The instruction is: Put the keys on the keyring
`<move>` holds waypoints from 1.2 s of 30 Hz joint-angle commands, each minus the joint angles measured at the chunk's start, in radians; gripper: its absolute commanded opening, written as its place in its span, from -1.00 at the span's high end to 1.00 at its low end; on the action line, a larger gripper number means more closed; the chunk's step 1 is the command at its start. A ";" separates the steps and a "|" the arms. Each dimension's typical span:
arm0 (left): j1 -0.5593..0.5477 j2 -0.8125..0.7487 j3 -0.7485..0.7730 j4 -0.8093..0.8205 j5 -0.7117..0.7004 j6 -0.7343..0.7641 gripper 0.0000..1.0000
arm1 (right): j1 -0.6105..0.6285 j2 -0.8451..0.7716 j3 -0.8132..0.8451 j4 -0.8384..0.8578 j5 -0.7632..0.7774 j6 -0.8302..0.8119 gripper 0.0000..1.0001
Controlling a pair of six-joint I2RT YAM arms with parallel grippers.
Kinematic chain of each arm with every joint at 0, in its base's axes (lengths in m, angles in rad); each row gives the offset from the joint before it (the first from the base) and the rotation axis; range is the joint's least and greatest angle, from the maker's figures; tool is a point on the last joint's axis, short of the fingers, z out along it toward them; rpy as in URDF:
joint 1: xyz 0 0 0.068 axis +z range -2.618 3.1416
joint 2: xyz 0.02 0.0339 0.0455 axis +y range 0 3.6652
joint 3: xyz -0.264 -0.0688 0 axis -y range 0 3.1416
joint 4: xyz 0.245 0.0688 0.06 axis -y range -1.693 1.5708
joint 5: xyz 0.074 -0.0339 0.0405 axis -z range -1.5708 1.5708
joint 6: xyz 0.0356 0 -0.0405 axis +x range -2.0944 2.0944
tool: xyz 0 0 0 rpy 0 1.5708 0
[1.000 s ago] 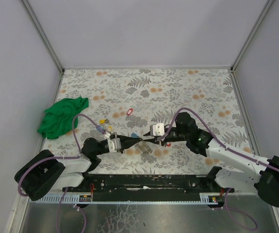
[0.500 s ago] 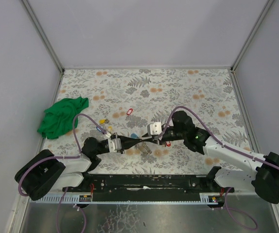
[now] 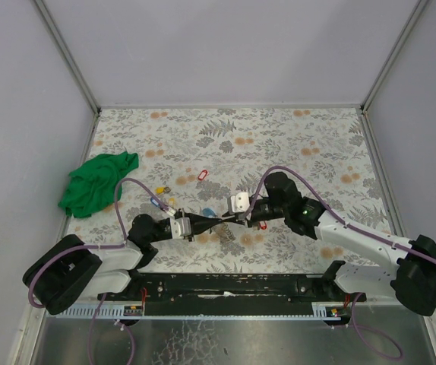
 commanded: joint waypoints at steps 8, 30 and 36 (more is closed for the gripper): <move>0.003 -0.022 0.026 0.019 0.028 0.043 1.00 | -0.013 -0.012 0.055 -0.091 0.024 -0.083 0.52; 0.003 -0.006 0.037 0.046 0.031 0.015 1.00 | -0.014 0.030 0.079 -0.089 -0.089 -0.096 0.49; 0.003 0.016 0.040 0.068 0.036 -0.005 1.00 | -0.013 0.040 0.085 -0.068 -0.114 -0.090 0.50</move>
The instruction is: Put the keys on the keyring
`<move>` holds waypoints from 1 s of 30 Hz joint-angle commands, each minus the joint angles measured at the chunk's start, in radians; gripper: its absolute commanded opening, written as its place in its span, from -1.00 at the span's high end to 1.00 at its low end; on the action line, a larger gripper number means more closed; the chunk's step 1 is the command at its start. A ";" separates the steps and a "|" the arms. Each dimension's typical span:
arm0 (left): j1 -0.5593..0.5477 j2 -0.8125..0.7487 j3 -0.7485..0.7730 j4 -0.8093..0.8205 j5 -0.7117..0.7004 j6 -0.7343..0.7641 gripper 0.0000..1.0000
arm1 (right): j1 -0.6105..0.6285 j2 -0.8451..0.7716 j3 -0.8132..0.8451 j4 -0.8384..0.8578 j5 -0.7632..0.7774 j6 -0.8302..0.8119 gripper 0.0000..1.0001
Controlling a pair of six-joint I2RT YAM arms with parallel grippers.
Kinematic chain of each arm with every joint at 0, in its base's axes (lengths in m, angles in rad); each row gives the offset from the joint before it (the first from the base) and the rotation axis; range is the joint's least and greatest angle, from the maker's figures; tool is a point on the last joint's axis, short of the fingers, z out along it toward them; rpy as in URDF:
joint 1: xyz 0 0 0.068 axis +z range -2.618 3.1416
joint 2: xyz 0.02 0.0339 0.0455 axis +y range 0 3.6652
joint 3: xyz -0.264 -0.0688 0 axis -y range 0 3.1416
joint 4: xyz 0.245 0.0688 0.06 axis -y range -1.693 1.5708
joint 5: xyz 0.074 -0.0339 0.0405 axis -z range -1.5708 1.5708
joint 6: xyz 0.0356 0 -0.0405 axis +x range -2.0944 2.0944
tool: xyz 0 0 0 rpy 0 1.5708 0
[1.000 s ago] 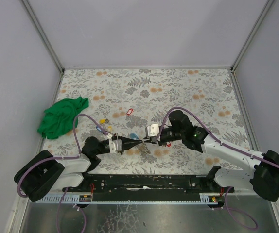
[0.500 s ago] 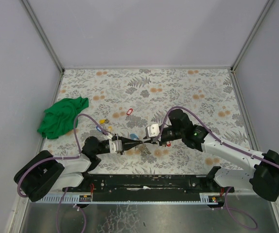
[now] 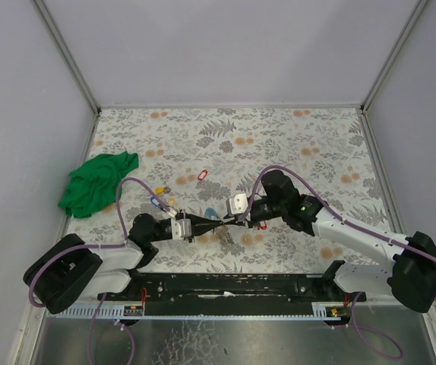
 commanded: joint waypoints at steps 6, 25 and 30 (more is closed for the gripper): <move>0.002 0.033 0.037 0.086 -0.008 -0.018 1.00 | -0.003 0.012 0.057 0.046 -0.107 0.007 0.53; 0.000 -0.049 0.041 -0.115 -0.065 0.059 0.71 | -0.003 0.020 0.089 0.005 0.007 0.024 1.00; 0.000 -0.140 0.062 -0.307 -0.091 0.115 0.65 | -0.003 0.028 0.108 -0.042 0.038 0.014 1.00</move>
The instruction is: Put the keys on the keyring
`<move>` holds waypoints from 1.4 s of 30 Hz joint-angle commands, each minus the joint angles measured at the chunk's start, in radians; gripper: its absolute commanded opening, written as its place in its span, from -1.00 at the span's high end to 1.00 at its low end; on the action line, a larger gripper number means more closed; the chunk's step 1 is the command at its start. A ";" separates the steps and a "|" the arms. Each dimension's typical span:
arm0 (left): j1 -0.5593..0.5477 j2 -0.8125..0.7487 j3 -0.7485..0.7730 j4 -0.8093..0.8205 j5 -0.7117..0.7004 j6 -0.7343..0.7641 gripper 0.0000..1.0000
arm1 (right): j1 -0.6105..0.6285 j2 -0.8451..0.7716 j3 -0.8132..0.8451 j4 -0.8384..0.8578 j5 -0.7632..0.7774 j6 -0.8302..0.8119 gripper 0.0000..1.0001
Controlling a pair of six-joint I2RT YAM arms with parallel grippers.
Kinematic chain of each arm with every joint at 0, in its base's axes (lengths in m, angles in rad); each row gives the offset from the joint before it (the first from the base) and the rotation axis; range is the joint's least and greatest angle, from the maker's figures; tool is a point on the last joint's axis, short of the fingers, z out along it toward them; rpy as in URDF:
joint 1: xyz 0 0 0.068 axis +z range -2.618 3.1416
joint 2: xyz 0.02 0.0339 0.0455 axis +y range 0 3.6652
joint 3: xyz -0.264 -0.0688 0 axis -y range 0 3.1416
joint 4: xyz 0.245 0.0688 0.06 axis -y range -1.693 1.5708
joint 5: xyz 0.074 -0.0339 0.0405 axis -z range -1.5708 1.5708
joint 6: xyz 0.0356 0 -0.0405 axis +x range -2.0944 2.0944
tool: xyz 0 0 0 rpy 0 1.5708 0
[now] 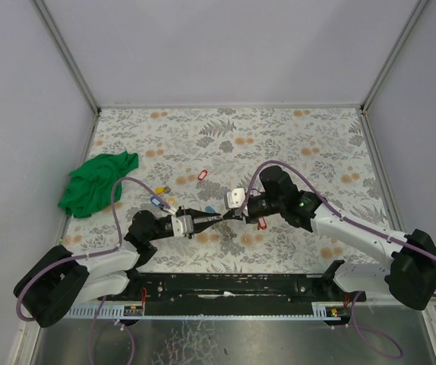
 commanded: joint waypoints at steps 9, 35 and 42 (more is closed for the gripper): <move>0.000 -0.101 0.070 -0.310 -0.057 0.103 0.64 | 0.007 0.011 0.091 -0.077 0.045 -0.040 1.00; 0.000 -0.122 0.122 -0.389 0.046 0.135 0.78 | 0.012 0.061 0.204 -0.281 0.048 -0.129 1.00; 0.000 -0.108 0.149 -0.431 0.092 0.152 0.81 | 0.014 0.077 0.226 -0.316 0.046 -0.143 1.00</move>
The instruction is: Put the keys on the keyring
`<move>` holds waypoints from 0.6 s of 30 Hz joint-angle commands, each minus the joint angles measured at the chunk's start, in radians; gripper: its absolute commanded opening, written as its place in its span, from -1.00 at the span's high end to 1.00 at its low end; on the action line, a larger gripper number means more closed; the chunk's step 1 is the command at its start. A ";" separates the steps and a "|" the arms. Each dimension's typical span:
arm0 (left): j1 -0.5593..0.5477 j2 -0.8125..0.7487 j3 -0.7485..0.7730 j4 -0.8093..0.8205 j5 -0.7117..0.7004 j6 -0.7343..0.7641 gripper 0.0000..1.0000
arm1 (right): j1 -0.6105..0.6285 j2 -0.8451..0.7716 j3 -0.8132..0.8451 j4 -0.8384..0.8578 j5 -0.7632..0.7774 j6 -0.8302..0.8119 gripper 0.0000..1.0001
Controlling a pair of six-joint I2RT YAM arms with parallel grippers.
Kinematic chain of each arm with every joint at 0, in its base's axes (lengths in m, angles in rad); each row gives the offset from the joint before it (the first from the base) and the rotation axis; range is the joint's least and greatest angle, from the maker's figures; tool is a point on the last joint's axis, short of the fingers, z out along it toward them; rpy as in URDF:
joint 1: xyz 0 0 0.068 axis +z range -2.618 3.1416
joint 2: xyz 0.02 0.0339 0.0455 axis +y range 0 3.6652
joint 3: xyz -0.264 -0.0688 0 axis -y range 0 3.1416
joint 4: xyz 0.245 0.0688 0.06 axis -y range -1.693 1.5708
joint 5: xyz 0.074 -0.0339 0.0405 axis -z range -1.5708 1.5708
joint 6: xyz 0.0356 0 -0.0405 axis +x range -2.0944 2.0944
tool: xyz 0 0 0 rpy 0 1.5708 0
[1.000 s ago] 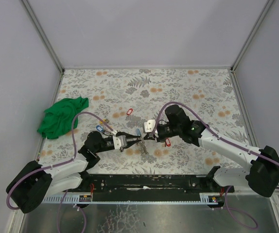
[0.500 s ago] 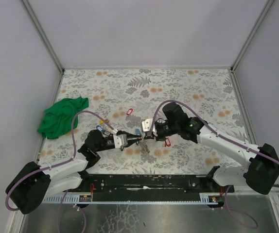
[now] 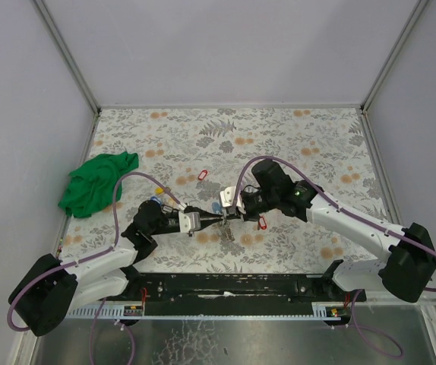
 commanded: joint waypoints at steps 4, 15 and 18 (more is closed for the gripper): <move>0.000 0.006 0.048 -0.050 0.067 0.039 0.90 | 0.012 0.011 0.061 -0.024 -0.001 -0.029 1.00; 0.000 0.010 0.034 -0.007 -0.009 0.010 1.00 | 0.012 -0.042 0.015 0.047 0.054 0.037 0.56; -0.001 0.025 -0.002 0.099 -0.053 -0.036 1.00 | 0.011 -0.088 -0.050 0.145 0.143 0.115 0.43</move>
